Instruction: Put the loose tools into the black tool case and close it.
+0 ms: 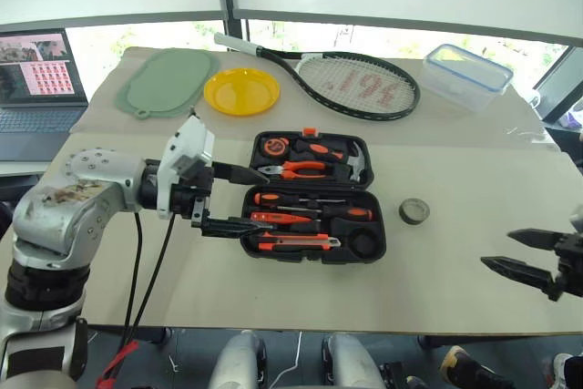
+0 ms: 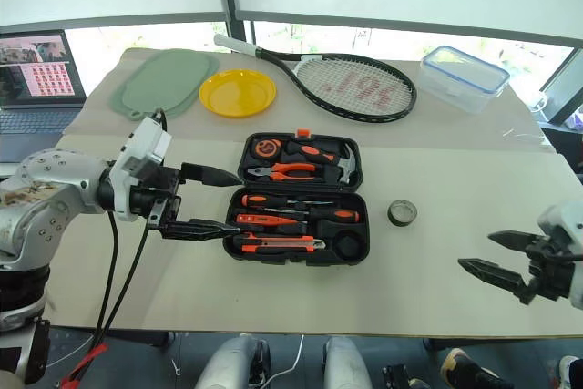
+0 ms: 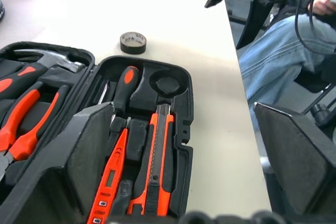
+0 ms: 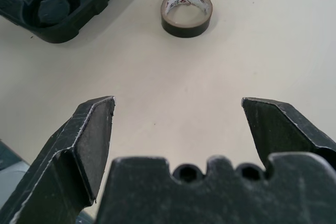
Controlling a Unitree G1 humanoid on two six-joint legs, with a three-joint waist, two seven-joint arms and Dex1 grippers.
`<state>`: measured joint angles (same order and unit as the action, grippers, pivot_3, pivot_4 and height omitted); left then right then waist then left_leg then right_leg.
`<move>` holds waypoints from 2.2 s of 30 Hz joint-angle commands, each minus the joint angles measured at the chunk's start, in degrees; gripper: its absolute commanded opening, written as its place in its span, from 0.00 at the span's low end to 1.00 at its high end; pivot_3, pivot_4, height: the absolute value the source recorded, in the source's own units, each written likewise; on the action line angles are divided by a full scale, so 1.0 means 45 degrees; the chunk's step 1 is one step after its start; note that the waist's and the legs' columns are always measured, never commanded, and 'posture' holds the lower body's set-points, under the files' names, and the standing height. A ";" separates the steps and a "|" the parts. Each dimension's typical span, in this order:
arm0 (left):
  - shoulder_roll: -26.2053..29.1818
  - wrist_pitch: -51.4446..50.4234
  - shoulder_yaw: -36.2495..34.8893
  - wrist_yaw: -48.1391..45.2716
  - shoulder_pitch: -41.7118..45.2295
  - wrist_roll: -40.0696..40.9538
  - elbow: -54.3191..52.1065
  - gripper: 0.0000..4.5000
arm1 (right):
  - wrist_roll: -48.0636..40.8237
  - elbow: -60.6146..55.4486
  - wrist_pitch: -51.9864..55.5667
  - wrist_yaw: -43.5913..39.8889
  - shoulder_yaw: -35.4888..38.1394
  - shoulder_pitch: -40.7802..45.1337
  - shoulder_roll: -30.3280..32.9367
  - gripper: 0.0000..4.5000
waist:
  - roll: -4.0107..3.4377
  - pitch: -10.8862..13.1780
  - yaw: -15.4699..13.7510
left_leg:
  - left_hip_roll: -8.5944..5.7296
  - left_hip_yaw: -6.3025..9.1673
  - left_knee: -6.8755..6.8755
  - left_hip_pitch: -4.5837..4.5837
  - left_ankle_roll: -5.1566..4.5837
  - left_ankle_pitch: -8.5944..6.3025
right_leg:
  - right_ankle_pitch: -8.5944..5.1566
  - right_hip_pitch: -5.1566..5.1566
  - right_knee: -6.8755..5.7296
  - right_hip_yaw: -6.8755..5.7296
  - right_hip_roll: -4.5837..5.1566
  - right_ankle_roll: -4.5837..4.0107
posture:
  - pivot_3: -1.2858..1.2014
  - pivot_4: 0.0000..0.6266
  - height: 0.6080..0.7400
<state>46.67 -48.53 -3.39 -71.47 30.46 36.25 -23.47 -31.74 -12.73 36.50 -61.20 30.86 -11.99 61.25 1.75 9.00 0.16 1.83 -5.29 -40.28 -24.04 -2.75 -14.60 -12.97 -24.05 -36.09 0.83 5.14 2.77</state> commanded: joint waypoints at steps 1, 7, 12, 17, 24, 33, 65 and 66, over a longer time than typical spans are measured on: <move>-0.0102 0.0480 -0.0045 0.0683 0.0087 0.0114 -0.0711 0.98 | 0.1468 0.0740 -0.1223 0.0200 -0.2956 0.2326 -0.0043 1.00 | -0.0001 0.0001 0.0012 | -0.0001 0.0002 0.0000 -0.0001 0.0002 0.0001 | 0.0000 -0.0001 0.0001 -0.0001 -0.0001 0.0000 | 0.52 0.24 0.99; -0.0213 0.0938 0.0231 0.1341 0.0175 -0.0139 -0.0551 0.98 | 0.3226 0.2547 -0.2027 0.0246 -0.5981 0.5144 -0.0885 1.00 | -0.0003 0.0003 -0.0116 | -0.0021 -0.0008 0.0006 -0.0021 0.0002 0.0002 | -0.0001 -0.0024 0.0004 -0.0004 0.0014 0.0003 | 0.52 0.24 0.99; -0.0134 0.1240 0.0408 0.1607 0.0110 -0.0199 -0.0516 0.98 | 0.4009 0.3518 -0.2622 0.0158 -0.7106 0.6213 -0.1573 1.00 | -0.0004 0.0003 -0.0165 | -0.0018 -0.0011 0.0001 -0.0027 0.0001 0.0001 | 0.0000 -0.0025 0.0002 -0.0008 0.0014 0.0004 | 0.52 0.24 0.99; -0.0050 0.1496 0.0520 0.1731 0.0029 -0.0270 -0.0493 1.00 | 0.4801 0.4394 -0.2953 0.0537 -0.7708 0.6960 -0.2207 0.84 | -0.0005 0.0003 -0.0156 | -0.0015 -0.0014 0.0000 -0.0024 0.0001 0.0001 | 0.0002 -0.0022 0.0000 -0.0007 0.0013 0.0003 | 0.52 0.24 0.99; -0.0029 0.1932 0.0795 0.1797 -0.0021 -0.0633 -0.0471 1.00 | 0.4946 0.4211 -0.2754 0.0571 -0.7749 0.7196 -0.2508 0.35 | -0.0004 0.0003 -0.0155 | -0.0011 -0.0014 0.0000 -0.0018 0.0003 0.0002 | 0.0004 -0.0014 -0.0002 -0.0011 0.0011 0.0001 | 0.52 0.24 0.99; -0.0066 0.2102 0.1075 0.1823 -0.0258 -0.0693 -0.0636 1.00 | 0.1666 0.0189 0.0544 0.0045 -0.5234 0.6495 -0.1973 0.01 | -0.0007 0.0005 -0.0177 | -0.0004 -0.0017 0.0002 -0.0025 0.0002 0.0002 | 0.0004 -0.0025 -0.0004 -0.0011 0.0014 0.0001 | 0.52 0.24 0.99; -0.0230 0.2896 0.1916 0.1589 0.0247 -0.1162 -0.0030 1.00 | 0.2665 -0.3264 0.0158 0.0630 -0.8716 0.4762 -0.1625 0.21 | -0.0003 0.0004 -0.0231 | -0.0007 -0.0009 -0.0004 -0.0027 -0.0003 -0.0001 | 0.0002 -0.0016 0.0004 -0.0025 0.0017 0.0002 | 0.52 0.24 0.99; -0.0222 0.2896 0.1914 0.1581 0.0242 -0.1163 -0.0041 1.00 | 0.2581 -0.3401 0.0194 0.0568 -0.8602 0.4693 -0.1535 0.26 | -0.0003 0.0004 -0.0244 | -0.0008 -0.0009 -0.0004 -0.0028 -0.0004 -0.0002 | 0.0002 -0.0017 0.0004 -0.0026 0.0017 0.0002 | 0.52 0.24 0.99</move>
<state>45.53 -36.46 5.60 -64.14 30.64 30.98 -22.92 -19.28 -25.90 36.80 -56.88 -7.99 10.66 52.94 1.73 9.02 -0.93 1.79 -5.33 -40.29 -24.17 -2.77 -14.61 -12.96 -24.13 -36.06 0.71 5.22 2.78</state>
